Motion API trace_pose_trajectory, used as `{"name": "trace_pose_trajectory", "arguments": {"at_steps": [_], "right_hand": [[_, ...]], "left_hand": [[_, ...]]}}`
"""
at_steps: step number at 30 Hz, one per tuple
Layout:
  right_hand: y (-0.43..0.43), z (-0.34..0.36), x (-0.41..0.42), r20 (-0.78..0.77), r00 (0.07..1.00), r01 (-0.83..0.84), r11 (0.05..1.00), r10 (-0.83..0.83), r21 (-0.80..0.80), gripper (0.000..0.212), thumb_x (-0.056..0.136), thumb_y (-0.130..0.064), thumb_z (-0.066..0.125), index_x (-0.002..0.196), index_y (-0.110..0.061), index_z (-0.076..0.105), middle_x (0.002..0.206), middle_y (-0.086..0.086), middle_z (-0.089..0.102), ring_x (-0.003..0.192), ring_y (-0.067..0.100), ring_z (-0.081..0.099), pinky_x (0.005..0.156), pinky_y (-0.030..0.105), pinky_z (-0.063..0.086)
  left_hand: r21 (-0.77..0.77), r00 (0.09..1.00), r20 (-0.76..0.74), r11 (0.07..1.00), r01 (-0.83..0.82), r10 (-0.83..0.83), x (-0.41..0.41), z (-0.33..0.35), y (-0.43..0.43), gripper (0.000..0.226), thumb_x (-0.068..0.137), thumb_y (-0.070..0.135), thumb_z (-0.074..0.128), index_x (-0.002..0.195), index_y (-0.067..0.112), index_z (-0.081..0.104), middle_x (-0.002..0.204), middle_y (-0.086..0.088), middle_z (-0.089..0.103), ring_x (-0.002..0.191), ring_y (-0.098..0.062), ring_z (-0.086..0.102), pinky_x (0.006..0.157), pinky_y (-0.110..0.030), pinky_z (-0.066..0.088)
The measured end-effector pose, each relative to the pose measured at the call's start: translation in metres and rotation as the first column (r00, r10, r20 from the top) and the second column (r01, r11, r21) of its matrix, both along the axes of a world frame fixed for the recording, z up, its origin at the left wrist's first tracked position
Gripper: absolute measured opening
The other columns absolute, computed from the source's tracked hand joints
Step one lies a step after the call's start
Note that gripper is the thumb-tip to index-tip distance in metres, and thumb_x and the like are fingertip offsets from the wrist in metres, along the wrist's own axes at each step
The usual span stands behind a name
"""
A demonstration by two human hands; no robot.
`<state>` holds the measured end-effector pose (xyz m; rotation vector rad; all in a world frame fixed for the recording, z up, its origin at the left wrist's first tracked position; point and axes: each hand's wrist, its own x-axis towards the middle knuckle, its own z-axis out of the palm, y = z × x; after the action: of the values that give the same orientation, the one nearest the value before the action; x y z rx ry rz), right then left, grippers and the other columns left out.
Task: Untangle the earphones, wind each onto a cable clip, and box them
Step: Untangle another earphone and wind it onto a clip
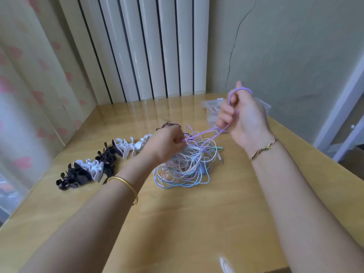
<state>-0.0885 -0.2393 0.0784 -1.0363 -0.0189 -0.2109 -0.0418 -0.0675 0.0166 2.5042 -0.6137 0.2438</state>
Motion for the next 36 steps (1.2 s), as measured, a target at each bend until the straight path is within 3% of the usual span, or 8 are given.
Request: {"name": "trace_pose_trajectory", "arguments": {"at_steps": [3, 6, 14, 19, 22, 25, 32, 36], "right_hand": [[-0.004, -0.025, 0.002, 0.096, 0.984, 0.159, 0.501, -0.151, -0.851, 0.006, 0.088, -0.026, 0.060, 0.084, -0.024, 0.056, 0.070, -0.003, 0.059, 0.058, 0.011, 0.052, 0.055, 0.022, 0.041], [0.000, -0.041, 0.000, -0.046, 0.998, -0.045, 0.014, -0.039, -0.999, 0.008, 0.083, -0.035, 0.067, 0.081, -0.027, 0.066, 0.067, -0.008, 0.066, 0.068, 0.013, 0.061, 0.067, 0.028, 0.048], [0.007, -0.022, -0.001, 0.207, 0.978, 0.152, 0.796, -0.034, -0.586, 0.013, 0.090, -0.007, 0.059, 0.082, -0.010, 0.068, 0.063, -0.014, 0.059, 0.051, -0.005, 0.049, 0.052, 0.007, 0.036], [0.008, -0.018, 0.000, 0.157, 0.987, -0.037, 0.997, 0.026, 0.068, 0.019, 0.095, -0.015, 0.049, 0.077, -0.016, 0.056, 0.075, -0.003, 0.068, 0.073, 0.010, 0.063, 0.076, 0.025, 0.047], [0.002, -0.019, 0.003, 0.130, 0.991, -0.064, 0.939, 0.021, 0.339, 0.023, 0.097, -0.014, 0.044, 0.074, -0.013, 0.044, 0.061, 0.004, 0.059, 0.046, 0.014, 0.052, 0.053, 0.026, 0.048], [0.000, -0.027, 0.009, 0.093, 0.985, 0.171, 0.907, -0.146, -0.385, 0.025, 0.089, 0.001, 0.051, 0.083, -0.021, 0.040, 0.073, 0.009, 0.059, 0.036, 0.005, 0.039, 0.039, 0.018, 0.029], [0.002, -0.041, 0.020, 0.054, 0.995, 0.037, -0.196, -0.079, -0.980, 0.009, 0.080, -0.007, 0.062, 0.087, -0.001, 0.065, 0.084, 0.015, 0.063, 0.084, 0.030, 0.057, 0.069, 0.031, 0.045], [0.004, -0.036, 0.021, 0.157, 0.982, 0.168, 0.098, -0.108, -0.981, 0.008, 0.082, -0.003, 0.062, 0.076, -0.008, 0.064, 0.074, 0.006, 0.062, 0.072, 0.021, 0.056, 0.062, 0.028, 0.042]], "left_hand": [[-0.008, 0.997, 0.072, 1.000, -0.029, 0.030, 0.003, -0.002, -0.001, 0.007, 0.084, 0.012, 0.064, 0.089, 0.008, 0.063, 0.092, -0.007, 0.066, 0.090, -0.026, 0.061, 0.079, -0.037, 0.047], [-0.121, 0.989, 0.139, 0.992, -0.028, 0.045, 0.002, 0.000, -0.009, 0.006, 0.084, 0.012, 0.066, 0.089, 0.009, 0.063, 0.092, -0.004, 0.061, 0.089, -0.022, 0.059, 0.079, -0.033, 0.044], [-0.140, 0.999, 0.025, 0.990, 0.037, -0.034, 0.001, -0.010, -0.007, 0.017, 0.081, 0.017, 0.071, 0.086, 0.019, 0.055, 0.086, 0.004, 0.057, 0.076, -0.014, 0.049, 0.064, -0.022, 0.033], [-0.099, 0.998, 0.039, 0.994, 0.054, -0.051, 0.000, -0.002, -0.006, 0.019, 0.083, 0.020, 0.071, 0.097, 0.014, 0.060, 0.087, 0.009, 0.055, 0.075, -0.007, 0.046, 0.064, -0.011, 0.035], [-0.006, 0.999, 0.048, 1.000, 0.026, -0.025, 0.001, -0.001, -0.006, 0.025, 0.083, 0.017, 0.068, 0.105, 0.010, 0.060, 0.092, 0.004, 0.054, 0.084, -0.014, 0.047, 0.071, -0.025, 0.036], [-0.062, 0.997, 0.064, 0.997, -0.039, 0.043, 0.003, -0.002, -0.004, 0.017, 0.080, 0.007, 0.064, 0.098, 0.007, 0.062, 0.089, 0.000, 0.052, 0.083, -0.018, 0.048, 0.069, -0.023, 0.032], [-0.222, 0.974, 0.166, 0.968, -0.118, 0.157, 0.001, 0.003, -0.007, 0.016, 0.078, -0.005, 0.056, 0.084, 0.009, 0.061, 0.077, 0.008, 0.042, 0.072, -0.010, 0.042, 0.063, -0.013, 0.029], [-0.174, 1.000, -0.002, 0.984, -0.023, 0.023, -0.001, 0.009, 0.000, 0.015, 0.081, 0.009, 0.069, 0.071, 0.011, 0.059, 0.065, 0.008, 0.046, 0.057, -0.002, 0.044, 0.056, -0.020, 0.031]]}}
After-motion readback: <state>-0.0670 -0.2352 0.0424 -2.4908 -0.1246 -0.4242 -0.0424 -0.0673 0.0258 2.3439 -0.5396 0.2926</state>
